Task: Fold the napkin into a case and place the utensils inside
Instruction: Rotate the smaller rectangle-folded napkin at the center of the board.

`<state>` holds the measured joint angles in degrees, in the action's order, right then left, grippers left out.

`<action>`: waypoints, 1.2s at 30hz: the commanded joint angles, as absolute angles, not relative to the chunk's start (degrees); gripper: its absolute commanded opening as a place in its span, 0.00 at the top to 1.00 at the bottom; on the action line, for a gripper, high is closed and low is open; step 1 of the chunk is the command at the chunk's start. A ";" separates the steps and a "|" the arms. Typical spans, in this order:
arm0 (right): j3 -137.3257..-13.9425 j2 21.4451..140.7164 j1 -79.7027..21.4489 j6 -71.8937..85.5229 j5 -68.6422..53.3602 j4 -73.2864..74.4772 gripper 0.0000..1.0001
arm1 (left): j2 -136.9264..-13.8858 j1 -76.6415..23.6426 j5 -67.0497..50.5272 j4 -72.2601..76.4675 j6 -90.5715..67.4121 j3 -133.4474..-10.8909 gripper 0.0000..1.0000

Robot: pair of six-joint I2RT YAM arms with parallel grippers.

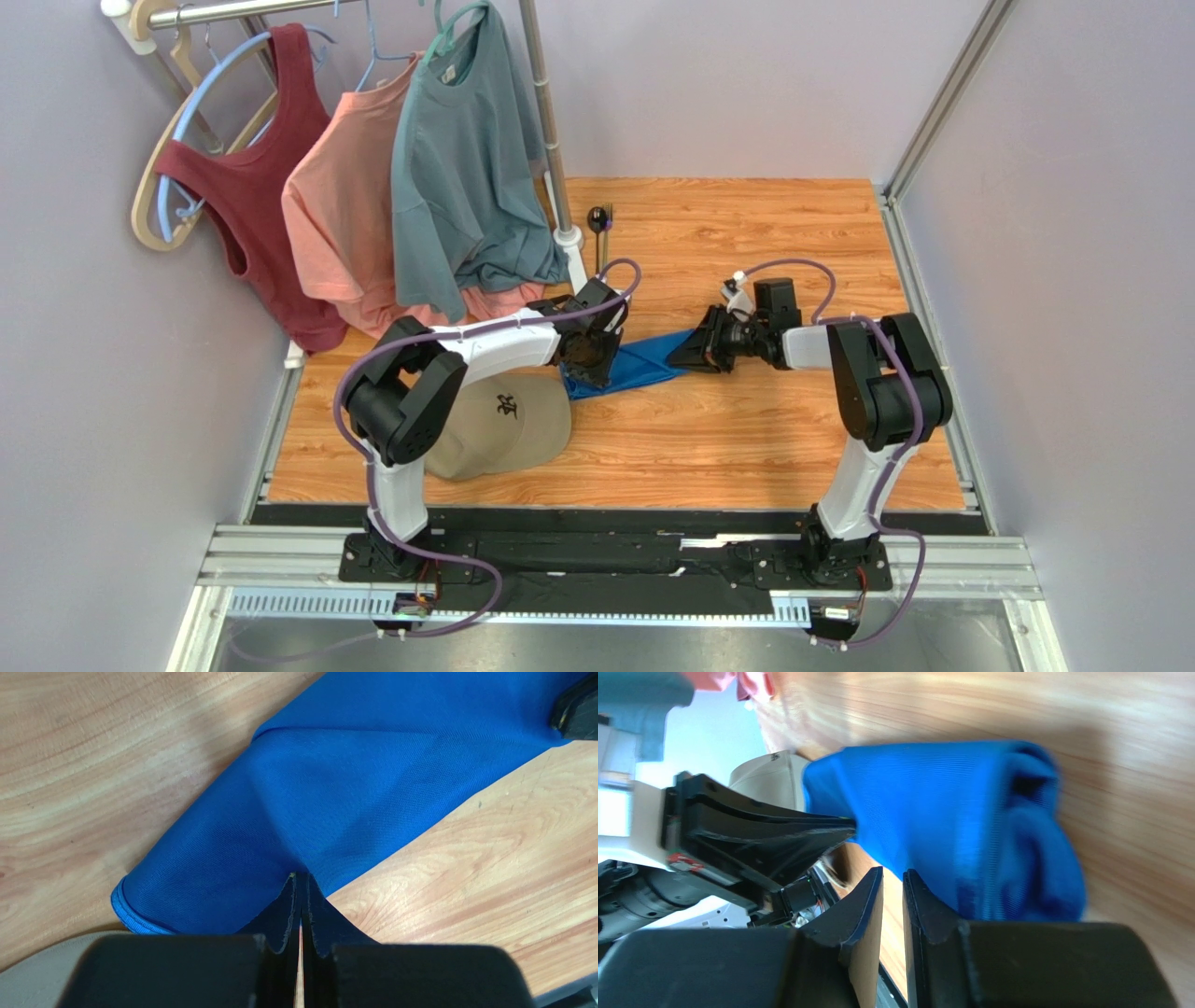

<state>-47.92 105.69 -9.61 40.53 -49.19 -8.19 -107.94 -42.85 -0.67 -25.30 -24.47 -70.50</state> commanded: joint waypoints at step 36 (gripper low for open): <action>-63.89 95.53 -14.13 27.95 -32.79 25.49 0.75 | -99.15 -42.19 7.20 -23.29 -32.24 -73.40 0.78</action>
